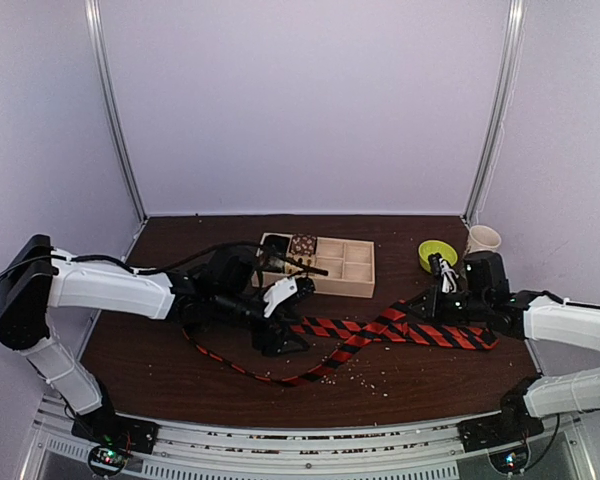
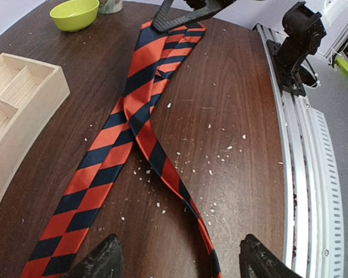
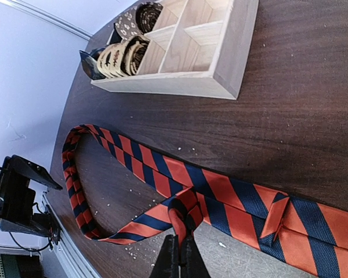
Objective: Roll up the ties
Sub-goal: Pass from the right arm to the left
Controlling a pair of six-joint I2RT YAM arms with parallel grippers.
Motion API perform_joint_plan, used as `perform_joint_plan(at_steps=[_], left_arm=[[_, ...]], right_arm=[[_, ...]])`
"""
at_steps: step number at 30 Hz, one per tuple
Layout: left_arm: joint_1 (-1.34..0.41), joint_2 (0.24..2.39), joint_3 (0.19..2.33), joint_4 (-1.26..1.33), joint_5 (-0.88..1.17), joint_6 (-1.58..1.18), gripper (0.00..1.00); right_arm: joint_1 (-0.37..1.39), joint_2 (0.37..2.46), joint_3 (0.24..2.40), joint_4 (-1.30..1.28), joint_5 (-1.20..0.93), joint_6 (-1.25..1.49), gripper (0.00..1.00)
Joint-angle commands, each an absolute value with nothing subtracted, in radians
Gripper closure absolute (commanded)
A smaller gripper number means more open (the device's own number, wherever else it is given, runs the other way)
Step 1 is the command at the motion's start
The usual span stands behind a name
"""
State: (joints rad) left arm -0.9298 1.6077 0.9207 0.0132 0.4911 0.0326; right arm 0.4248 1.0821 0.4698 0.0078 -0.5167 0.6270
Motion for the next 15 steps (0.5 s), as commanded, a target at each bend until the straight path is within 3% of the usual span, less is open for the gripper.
perform_joint_plan(at_steps=[1,9,15], left_arm=[[-0.971,1.720,1.088,0.057,0.424,0.008,0.32],[-0.996,2.011,1.389,0.229,0.494,-0.085,0.34],[-1.033,2.133,1.462,0.312,0.535,0.014,0.36]], right_arm=[[0.417,1.119,0.446,-0.011,-0.492,0.637,1.00],[0.416,1.149,0.364,0.110,-0.552,0.710,1.00],[0.417,1.149,0.350,0.167,-0.561,0.750,1.00]])
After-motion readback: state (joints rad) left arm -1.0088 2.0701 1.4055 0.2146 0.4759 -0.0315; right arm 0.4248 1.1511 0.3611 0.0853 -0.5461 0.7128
